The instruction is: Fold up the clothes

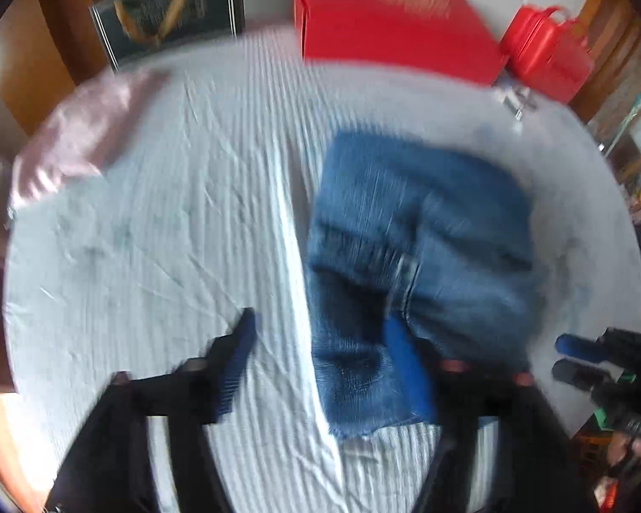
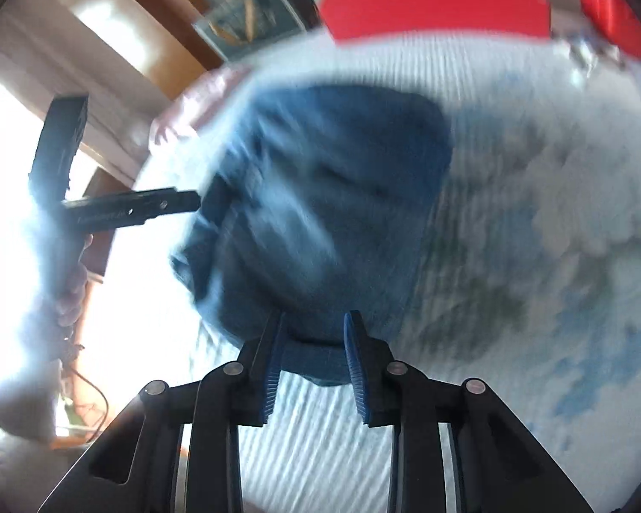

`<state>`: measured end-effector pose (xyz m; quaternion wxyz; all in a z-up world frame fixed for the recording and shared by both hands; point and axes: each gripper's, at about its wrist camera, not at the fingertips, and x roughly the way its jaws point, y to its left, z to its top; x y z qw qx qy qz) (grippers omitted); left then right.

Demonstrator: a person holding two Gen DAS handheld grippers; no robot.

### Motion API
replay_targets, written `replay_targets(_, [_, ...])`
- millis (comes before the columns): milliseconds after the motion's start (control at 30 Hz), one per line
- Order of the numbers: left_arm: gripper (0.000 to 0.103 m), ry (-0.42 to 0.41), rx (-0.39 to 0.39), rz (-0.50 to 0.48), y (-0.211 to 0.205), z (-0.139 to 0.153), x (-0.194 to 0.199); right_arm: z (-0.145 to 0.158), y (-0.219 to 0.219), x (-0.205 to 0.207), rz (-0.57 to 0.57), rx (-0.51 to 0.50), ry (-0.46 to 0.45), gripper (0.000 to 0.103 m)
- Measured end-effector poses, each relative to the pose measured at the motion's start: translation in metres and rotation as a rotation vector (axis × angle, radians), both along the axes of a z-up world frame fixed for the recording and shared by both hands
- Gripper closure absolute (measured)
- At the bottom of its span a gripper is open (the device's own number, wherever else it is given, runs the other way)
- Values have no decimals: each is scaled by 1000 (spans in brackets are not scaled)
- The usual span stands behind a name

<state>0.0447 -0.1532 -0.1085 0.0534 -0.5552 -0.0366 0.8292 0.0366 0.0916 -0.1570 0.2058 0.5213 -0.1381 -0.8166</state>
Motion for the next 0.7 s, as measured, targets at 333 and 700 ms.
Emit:
replay_targets(333, [41, -160, 1, -46, 17, -68, 23, -54, -23, 7, 94, 63, -135, 81])
replay_targets(700, [33, 3, 51, -23, 29, 5, -21, 29, 63, -32, -96, 3, 81, 43])
